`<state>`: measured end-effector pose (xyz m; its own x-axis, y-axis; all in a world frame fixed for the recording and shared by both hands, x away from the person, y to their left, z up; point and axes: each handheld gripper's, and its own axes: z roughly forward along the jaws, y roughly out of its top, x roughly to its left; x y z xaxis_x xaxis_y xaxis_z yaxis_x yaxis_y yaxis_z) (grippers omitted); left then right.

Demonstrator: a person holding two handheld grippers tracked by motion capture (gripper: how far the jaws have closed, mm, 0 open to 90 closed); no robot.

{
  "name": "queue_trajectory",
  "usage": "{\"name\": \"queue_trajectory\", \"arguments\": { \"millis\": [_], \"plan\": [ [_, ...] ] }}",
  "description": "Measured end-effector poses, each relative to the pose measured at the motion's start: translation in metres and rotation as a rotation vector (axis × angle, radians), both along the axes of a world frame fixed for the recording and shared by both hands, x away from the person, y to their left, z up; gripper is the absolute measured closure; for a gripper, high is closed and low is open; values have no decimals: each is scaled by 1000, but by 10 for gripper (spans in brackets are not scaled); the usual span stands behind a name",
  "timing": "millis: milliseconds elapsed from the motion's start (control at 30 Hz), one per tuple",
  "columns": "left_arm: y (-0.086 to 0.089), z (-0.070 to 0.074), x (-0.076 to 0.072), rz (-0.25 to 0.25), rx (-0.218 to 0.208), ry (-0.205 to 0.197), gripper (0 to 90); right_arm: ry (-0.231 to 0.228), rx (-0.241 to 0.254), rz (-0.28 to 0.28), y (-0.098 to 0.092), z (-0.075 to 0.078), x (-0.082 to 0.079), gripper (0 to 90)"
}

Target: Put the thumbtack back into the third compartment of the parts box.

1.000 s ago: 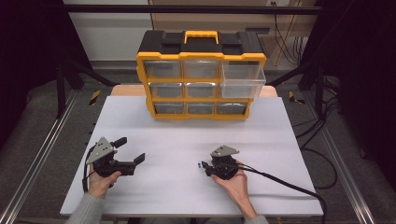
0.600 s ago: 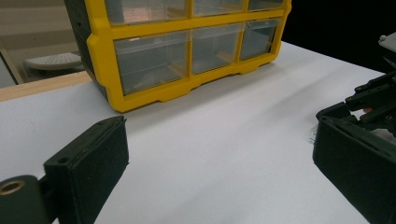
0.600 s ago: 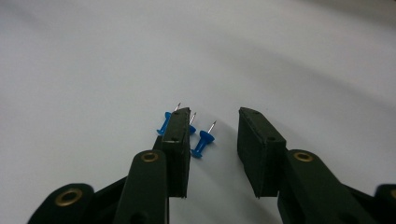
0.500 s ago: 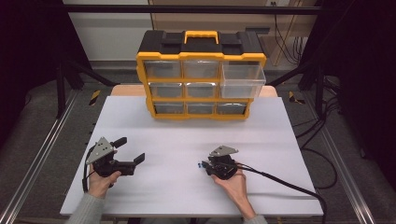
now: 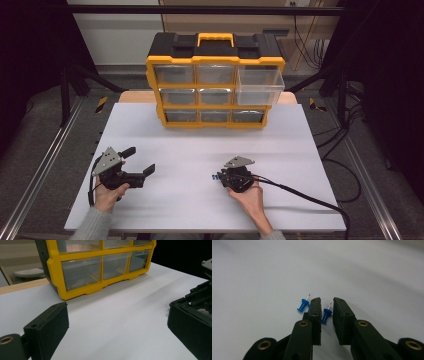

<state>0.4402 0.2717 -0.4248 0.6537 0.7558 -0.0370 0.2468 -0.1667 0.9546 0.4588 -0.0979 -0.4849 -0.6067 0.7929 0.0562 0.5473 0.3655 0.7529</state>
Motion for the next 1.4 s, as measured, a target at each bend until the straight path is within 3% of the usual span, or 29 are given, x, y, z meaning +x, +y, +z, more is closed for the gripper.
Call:
{"name": "queue_trajectory", "arguments": {
  "millis": [467, 1000, 1067, 1400],
  "plan": [
    [0, 0, 0, 1, -1, -1, 30, -14, -11, 6, -1, -1, 0, 846],
    [1, 1, 0, -1, -2, -5, 30, 10, 18, -5, -2, 5, -1, 857],
    [1, 1, 0, 0, 0, -5, 30, -19, 4, 18, -4, 6, 0, 856],
    [1, 1, 0, 0, 0, -6, 30, -35, 38, 14, -10, 20, -6, 857]
  ]
}}
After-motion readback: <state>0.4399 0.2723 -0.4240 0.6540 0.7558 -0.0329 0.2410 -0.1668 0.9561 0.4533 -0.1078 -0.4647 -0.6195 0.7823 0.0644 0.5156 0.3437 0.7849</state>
